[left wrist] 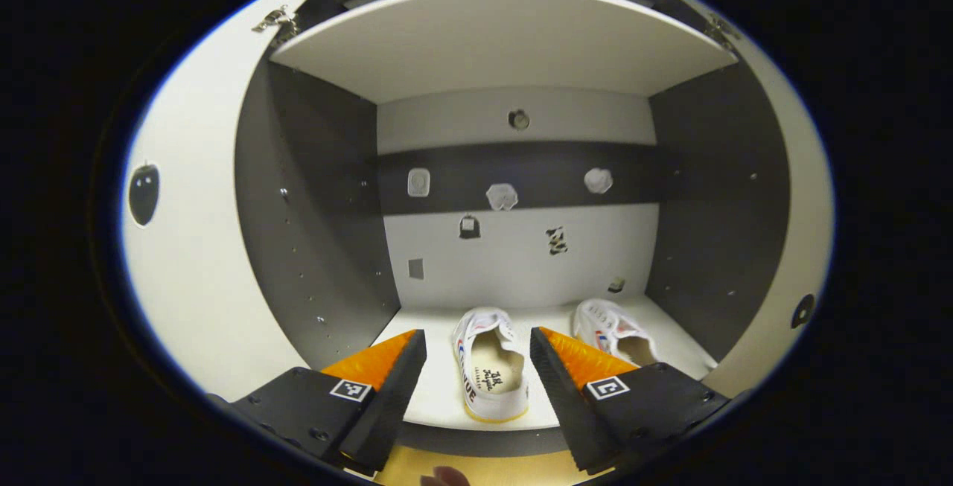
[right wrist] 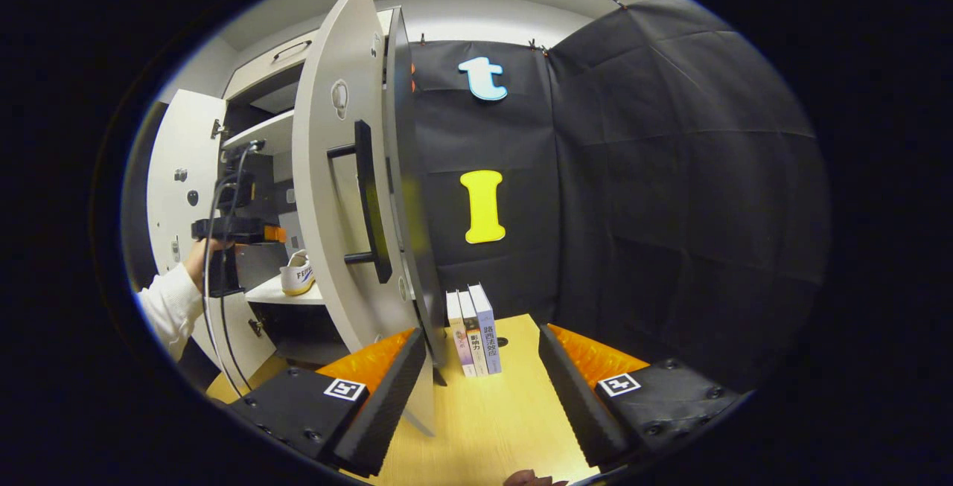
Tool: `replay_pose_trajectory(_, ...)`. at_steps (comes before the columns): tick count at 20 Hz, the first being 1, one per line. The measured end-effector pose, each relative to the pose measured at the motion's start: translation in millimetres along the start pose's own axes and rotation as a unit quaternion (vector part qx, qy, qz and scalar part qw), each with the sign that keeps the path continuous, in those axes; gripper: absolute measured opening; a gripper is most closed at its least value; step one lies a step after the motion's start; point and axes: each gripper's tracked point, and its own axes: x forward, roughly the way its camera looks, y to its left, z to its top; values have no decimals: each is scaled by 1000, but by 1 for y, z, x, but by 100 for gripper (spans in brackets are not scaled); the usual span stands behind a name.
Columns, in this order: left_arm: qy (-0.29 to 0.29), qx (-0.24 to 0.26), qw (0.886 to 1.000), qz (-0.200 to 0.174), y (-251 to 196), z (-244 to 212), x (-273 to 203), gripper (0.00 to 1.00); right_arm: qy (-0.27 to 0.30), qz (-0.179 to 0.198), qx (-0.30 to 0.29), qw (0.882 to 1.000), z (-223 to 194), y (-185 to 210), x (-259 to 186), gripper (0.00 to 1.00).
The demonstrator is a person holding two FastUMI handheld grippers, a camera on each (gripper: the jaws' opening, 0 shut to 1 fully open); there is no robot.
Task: Grab one shoe with the right hand and put it into the shoe cabinet, grab the other shoe with the left hand and put it into the shoe cabinet; then close the right door with the right hand and the left door with the left hand.
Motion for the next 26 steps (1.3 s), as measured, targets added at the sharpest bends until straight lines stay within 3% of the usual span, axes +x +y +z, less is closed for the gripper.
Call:
replay_pose_trajectory(6, -72, -45, 995, -47, -4, 24, -95, 94, -40, -7, -25, 999, 50, -10, 10, 97)
replay_pose_trajectory(14, -77, -36, 995, -43, 28, 8, -191, 94, -62, 18, -26, 998, 87, 12, 47, 97)
replay_pose_trajectory(18, -81, -29, 996, -39, 41, -1, -220, 94, -74, 37, -34, 996, 101, 34, 53, 97)
replay_pose_trajectory(26, -68, -24, 996, -53, 69, -22, -253, 94, -87, 23, -46, 995, 105, 50, 44, 96)
